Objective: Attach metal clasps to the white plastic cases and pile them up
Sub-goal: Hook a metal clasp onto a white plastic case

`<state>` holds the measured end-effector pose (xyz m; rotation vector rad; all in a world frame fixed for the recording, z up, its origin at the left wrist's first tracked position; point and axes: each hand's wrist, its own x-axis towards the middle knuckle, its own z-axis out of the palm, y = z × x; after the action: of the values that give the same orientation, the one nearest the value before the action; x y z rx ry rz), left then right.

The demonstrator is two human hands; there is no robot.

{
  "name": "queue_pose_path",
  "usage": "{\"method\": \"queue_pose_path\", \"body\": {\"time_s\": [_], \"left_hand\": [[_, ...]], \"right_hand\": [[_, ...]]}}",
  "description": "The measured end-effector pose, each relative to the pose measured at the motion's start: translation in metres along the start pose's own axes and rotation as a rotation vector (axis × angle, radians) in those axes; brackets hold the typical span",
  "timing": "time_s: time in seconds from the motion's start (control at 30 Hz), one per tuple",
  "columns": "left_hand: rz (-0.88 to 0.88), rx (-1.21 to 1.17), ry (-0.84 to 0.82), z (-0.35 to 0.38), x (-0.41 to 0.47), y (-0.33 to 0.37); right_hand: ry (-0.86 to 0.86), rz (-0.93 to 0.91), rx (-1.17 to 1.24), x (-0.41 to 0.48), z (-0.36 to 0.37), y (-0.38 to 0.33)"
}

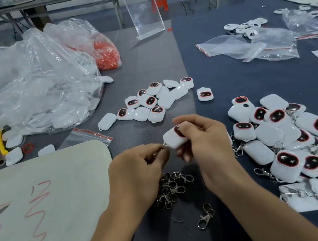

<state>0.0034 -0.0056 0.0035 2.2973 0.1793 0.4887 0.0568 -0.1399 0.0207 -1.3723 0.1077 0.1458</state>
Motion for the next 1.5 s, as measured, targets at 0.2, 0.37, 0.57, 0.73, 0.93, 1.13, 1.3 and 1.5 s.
{"method": "queue_pose_path", "body": {"time_s": [0.2, 0.37, 0.57, 0.73, 0.93, 1.13, 1.3, 1.5], "left_hand": [[0.016, 0.072, 0.024, 0.001, 0.001, 0.0], [0.024, 0.181, 0.154, 0.0, 0.0, -0.001], [-0.027, 0.082, -0.08, -0.007, 0.002, -0.004], [0.086, 0.004, -0.422, -0.014, 0.004, -0.005], [0.086, 0.06, -0.417, -0.02, 0.009, -0.009], [0.005, 0.015, -0.254, -0.012, 0.006, -0.007], [-0.112, -0.125, -0.112, -0.012, 0.007, -0.007], [-0.154, -0.212, -0.075, -0.015, 0.011, -0.008]], "right_hand": [[-0.001, 0.052, -0.028, 0.012, -0.015, -0.006], [0.157, -0.321, -0.59, 0.023, -0.033, -0.014], [0.295, -0.352, -1.043, 0.04, -0.075, -0.028], [0.401, -0.486, -1.217, 0.039, -0.072, -0.024], [0.048, -0.51, -1.259, 0.035, -0.033, 0.0], [0.023, -0.342, -1.274, 0.078, -0.024, -0.015], [0.019, -0.262, -1.34, 0.095, -0.017, -0.015], [-0.052, -0.379, -1.414, 0.059, -0.017, -0.018]]}}
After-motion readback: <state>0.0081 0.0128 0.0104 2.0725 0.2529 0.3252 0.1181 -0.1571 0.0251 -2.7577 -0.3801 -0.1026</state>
